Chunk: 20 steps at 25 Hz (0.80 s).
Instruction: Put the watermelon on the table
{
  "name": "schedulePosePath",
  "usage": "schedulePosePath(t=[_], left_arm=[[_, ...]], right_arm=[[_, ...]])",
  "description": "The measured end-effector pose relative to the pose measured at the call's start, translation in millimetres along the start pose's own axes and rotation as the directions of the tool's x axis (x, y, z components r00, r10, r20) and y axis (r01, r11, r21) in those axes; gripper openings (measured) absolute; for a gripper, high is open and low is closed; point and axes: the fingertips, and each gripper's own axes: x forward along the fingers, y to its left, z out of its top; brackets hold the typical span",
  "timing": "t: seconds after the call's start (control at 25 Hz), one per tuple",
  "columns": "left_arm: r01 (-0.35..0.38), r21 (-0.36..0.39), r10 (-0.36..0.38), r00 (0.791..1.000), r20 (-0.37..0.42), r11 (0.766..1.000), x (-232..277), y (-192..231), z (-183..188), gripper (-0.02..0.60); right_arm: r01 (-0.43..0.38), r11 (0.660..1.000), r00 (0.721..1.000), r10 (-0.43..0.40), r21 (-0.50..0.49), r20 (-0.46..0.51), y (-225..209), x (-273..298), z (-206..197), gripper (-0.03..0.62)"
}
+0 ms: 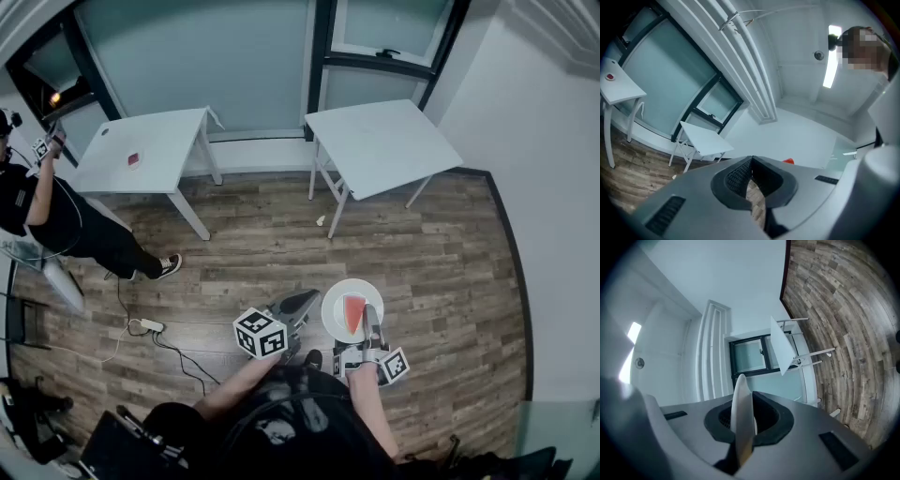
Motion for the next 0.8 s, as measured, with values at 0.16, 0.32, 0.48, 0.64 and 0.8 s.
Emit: schedulePosePath(t=[0.16,0.32,0.48,0.64,0.8], left_arm=[[0.004,-0.006,-0.004,1.0,-0.005,1.0,-1,1,-4,0.005],[0.009,-0.01,-0.009,1.0,-0.011,1.0,1,4,-2,0.005],[0.007,-0.014,-0.008,1.0,-0.009,1.0,-3,7,0,0.005],[0.009,-0.02,-0.009,1.0,-0.003,1.0,-12,12,1,0.005],[0.002,-0.037,-0.002,1.0,0.009,0.999,-22,22,3,0.005]], right_arm=[[0.022,1.0,1.0,-0.022,-0.006,0.008,-6,-2,1,0.028],[0.019,1.0,1.0,-0.019,0.004,0.013,-7,2,1,0.028],[-0.025,0.999,1.0,0.025,0.034,0.003,-5,6,-3,0.029],[-0.134,0.985,0.99,0.137,0.104,-0.019,2,11,-12,0.028],[-0.111,0.992,0.991,0.115,0.054,-0.068,5,20,-31,0.029]])
